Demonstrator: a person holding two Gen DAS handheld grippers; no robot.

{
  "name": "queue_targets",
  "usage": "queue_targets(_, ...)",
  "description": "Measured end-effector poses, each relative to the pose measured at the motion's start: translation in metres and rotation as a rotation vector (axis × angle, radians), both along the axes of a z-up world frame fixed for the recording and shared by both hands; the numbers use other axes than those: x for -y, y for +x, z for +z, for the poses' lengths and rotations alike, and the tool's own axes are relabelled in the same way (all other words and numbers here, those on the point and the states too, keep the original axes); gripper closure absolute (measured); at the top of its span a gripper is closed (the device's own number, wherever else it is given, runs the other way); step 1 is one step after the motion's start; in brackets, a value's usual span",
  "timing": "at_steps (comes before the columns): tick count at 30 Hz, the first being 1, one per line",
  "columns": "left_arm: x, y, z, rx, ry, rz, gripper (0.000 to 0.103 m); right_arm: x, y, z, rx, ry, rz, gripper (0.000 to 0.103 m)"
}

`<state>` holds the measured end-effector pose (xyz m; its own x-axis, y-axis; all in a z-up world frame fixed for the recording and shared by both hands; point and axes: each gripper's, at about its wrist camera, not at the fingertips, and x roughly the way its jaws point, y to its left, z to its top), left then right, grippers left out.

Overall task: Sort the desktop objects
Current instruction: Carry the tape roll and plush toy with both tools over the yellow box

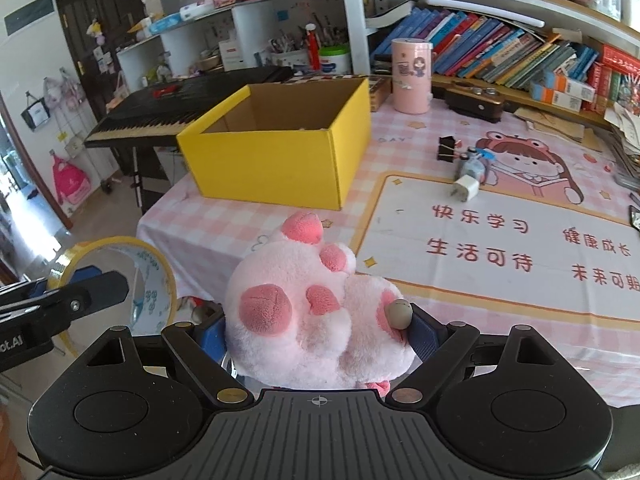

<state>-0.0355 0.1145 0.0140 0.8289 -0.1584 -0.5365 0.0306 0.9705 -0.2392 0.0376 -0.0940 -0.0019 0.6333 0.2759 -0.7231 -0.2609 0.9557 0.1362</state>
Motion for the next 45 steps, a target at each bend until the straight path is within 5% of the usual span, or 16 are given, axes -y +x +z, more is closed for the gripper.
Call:
queue_targets(26, -0.026, 0.000, 0.004, 0.034, -0.034, 0.034, 0.064, -0.043, 0.006, -0.001, 0.002, -0.006, 0.075, 0.013)
queue_targets(45, -0.032, 0.089, 0.028, 0.083, -0.037, 0.035, 0.064, -0.061, 0.081, 0.013, 0.040, 0.037, 0.135, 0.013)
